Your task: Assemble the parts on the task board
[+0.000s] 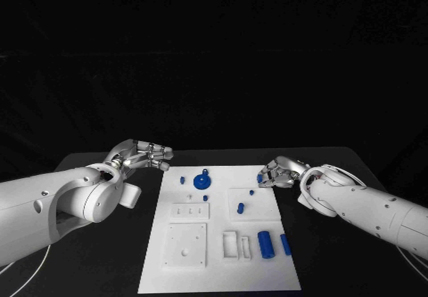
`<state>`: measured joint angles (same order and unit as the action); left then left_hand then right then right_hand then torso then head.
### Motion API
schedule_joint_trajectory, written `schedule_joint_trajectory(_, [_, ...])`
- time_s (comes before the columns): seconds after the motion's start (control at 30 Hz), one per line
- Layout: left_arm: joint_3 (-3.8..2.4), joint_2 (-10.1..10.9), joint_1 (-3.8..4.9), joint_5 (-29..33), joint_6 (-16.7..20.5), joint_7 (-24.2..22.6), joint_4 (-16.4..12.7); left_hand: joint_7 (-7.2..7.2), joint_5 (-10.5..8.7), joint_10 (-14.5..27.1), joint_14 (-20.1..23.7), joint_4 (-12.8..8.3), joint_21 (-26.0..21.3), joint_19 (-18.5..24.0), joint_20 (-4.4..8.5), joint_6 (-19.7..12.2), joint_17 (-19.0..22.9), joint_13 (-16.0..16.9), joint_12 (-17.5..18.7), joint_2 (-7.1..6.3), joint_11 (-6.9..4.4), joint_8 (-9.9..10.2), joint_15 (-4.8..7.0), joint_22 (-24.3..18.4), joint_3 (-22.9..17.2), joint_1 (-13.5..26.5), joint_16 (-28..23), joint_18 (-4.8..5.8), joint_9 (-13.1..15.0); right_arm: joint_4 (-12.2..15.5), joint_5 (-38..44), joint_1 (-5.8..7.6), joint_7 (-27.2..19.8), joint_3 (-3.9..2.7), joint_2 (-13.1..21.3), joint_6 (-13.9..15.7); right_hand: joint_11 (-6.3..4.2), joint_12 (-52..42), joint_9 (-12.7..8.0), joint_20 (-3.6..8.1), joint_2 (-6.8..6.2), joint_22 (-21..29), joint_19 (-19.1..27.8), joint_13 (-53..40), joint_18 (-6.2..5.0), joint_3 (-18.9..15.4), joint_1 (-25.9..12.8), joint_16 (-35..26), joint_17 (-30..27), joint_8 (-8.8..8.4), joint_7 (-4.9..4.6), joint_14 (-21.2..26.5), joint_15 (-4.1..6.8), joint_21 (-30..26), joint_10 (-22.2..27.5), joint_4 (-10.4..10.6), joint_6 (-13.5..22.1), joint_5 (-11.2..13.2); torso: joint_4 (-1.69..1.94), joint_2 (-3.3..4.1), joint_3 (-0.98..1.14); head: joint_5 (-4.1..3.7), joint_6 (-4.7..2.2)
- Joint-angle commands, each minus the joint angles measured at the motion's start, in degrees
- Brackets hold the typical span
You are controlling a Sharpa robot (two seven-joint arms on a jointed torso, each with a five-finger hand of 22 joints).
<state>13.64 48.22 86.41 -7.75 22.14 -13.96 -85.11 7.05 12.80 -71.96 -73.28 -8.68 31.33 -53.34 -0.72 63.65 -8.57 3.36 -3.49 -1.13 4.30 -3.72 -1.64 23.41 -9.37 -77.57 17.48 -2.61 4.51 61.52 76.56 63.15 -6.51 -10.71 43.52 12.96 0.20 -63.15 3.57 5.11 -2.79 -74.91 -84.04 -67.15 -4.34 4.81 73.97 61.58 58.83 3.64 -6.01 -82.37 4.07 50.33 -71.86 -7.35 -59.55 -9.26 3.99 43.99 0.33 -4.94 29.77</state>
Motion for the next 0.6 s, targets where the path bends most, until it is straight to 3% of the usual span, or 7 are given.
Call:
schedule_joint_trajectory(0.03, [-0.04, -0.1, 0.08, -0.2, -0.9, -0.4, -0.1, -0.16, -0.34, 0.2, 0.3, 0.1, 0.2, 0.2, 0.04, -0.3, 0.1, 0.0, 0.1, -0.26, 0.08, 0.1, -0.16, 0.1, 0.0, -0.1, 0.0, -0.26, -0.1, 0.0, 0.0, -0.15, -0.7, 0.04, -0.1, 0.0, -0.32, -0.3, 0.0, -0.10, 0.32, -6.1, -0.2, -0.1, -0.56, 1.2, -0.3, 0.2, 0.1, -0.10, 0.20, -0.1, -0.03, 0.3, 0.0, -0.6, -0.4, 0.5, -0.01, -0.01, 0.02, -0.01, -0.07])
schedule_joint_trajectory(0.27, [-0.04, -0.1, 0.08, -0.2, -1.1, -0.3, 0.0, -0.14, -0.34, 0.2, 0.3, 0.1, 0.2, 0.2, 0.04, -0.4, 0.1, 0.0, 0.1, -0.22, 0.08, 0.1, -0.16, 0.1, 0.0, -0.2, 0.0, -0.28, -0.1, -0.2, -0.1, -0.17, -0.9, 0.04, -0.4, -0.1, -0.88, -0.3, 0.0, 0.32, 0.21, -6.1, -0.2, -0.3, -0.28, 7.5, -1.8, 0.0, 0.2, -0.10, 0.57, -0.1, 0.38, 0.5, -0.1, -3.1, -0.4, 0.9, 0.03, -0.02, 0.00, -0.14, -0.07])
schedule_joint_trajectory(0.6, [-0.04, -0.1, 0.08, -0.2, -1.2, -0.2, -0.1, -0.14, -0.34, 0.2, 0.3, 0.1, 0.2, 0.2, 0.04, -0.4, 0.1, 0.0, 0.1, -0.22, 0.08, 0.1, -0.16, 0.1, 0.0, -0.2, 0.0, -0.28, -0.1, -0.3, -0.2, -0.24, -0.9, 0.04, -0.7, -0.1, -0.92, -0.3, 0.0, 0.36, 0.05, -6.1, -0.2, -0.4, -0.24, 8.4, -2.2, 0.1, 0.3, -0.10, 0.61, -0.2, 0.41, 0.7, -0.2, -3.4, -0.6, 0.6, 0.00, -0.01, 0.00, -0.17, -0.07])
